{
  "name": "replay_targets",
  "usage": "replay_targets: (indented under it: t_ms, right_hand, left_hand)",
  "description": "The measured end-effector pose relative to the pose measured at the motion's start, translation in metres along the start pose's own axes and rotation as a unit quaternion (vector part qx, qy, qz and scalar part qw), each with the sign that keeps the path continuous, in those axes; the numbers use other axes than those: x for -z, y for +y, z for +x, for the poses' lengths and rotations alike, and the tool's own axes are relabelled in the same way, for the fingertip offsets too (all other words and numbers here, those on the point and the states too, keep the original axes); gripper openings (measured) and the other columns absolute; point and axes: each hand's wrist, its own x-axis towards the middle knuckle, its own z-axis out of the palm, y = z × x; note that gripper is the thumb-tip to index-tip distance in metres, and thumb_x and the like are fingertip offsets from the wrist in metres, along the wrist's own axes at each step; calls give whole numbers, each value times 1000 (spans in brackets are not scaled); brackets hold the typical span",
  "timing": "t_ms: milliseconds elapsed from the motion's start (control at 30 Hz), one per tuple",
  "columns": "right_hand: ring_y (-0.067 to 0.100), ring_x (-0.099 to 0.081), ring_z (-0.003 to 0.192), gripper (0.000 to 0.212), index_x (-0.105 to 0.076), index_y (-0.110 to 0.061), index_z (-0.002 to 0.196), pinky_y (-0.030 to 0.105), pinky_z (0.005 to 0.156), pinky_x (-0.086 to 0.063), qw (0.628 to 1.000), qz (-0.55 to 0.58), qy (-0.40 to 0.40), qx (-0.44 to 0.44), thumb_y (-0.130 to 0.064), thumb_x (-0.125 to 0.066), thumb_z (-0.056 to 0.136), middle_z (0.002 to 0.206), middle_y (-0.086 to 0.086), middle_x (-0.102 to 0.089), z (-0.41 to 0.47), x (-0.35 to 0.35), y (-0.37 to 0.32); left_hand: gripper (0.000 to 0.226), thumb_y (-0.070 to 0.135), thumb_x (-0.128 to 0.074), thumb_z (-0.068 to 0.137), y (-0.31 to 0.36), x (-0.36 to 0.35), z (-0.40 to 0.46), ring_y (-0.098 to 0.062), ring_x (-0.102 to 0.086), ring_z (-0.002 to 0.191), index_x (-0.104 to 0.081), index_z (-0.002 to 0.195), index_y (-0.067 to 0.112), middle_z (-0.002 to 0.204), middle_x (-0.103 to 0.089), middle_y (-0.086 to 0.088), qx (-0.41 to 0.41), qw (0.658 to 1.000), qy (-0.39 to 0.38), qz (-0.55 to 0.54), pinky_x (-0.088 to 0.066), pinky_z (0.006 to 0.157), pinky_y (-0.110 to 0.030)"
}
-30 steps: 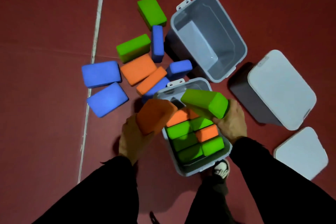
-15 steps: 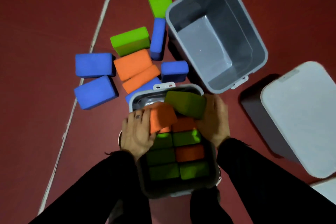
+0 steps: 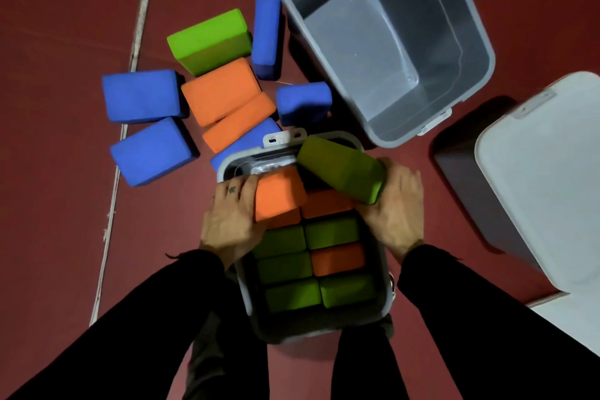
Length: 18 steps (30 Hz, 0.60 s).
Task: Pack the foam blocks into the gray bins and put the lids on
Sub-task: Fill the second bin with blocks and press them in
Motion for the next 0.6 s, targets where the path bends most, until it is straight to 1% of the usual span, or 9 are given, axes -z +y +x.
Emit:
replay_targets:
  t_ms: [67,167,233,333,400,467,500,533,600]
  right_hand:
    - [35,-52,121,87,-47,-10,141,62,117,-28,999,-19,-13,25,-34,-87,67,126,11,-58,1,0,5]
    - [38,-49,127,89,-44,-9,145,63,119,-23,990,-89,-61,87,-44,-84,74,134,14,-53,3,-4,8]
    - [38,-47,130,86,-46,-8,145,61,122,-19,987,-105,-68,106,-45,-82,76,137,16,-52,6,-8,3]
    - [40,-47,131,67,-53,-10,139,59,125,-8,982,-89,-68,154,-23,-77,77,132,18,-52,14,-20,-9]
    - [43,-42,135,52,-57,-10,134,56,124,1,969,-107,-106,197,-16,-66,84,130,22,-52,21,-40,-11]
    - [40,-30,146,47,-54,-9,138,49,126,9,965,-132,-138,177,-26,-40,96,142,23,-47,30,-58,-8]
    - [39,-25,149,52,-51,-9,142,48,127,8,962,-157,-153,165,-29,-29,99,147,22,-43,33,-65,-5]
    - [41,-26,149,51,-49,-7,144,52,128,2,959,-172,-155,161,-26,-29,101,148,24,-43,36,-72,-3]
    - [51,-36,140,47,-48,-5,143,64,123,-14,953,-190,-141,187,-14,-40,98,138,32,-48,39,-86,4]
  left_hand:
    - [80,42,-70,78,-1,-3,14,-33,-43,119,-34,146,18,134,-47,-9,7,1000,-27,9,-53,74,-48]
    - [77,38,-74,76,1,-12,32,-34,-44,116,-35,140,20,131,-47,-10,8,997,-70,30,-48,70,-44]
    - [78,37,-74,78,1,-22,37,-36,-42,118,-31,142,21,135,-43,-12,27,994,-98,43,-50,74,-46]
    - [79,30,-70,82,-4,-39,35,-38,-39,127,-26,148,21,142,-39,-14,65,991,-100,65,-50,90,-51]
    - [75,22,-65,81,-7,-52,32,-39,-40,129,-31,148,19,139,-43,-16,73,989,-79,106,-50,92,-51]
    - [68,16,-55,82,-8,-64,30,-44,-44,128,-36,148,14,134,-48,-21,54,986,-55,148,-49,87,-49]
    - [65,14,-49,84,-9,-69,31,-45,-46,127,-37,148,13,134,-49,-23,47,985,-50,159,-49,86,-48]
    - [64,13,-46,85,-10,-73,33,-46,-48,126,-36,148,12,133,-50,-23,45,984,-51,166,-50,85,-48]
    - [70,14,-50,80,-13,-81,40,-47,-48,126,-35,149,12,132,-51,-24,48,984,-61,162,-52,87,-48]
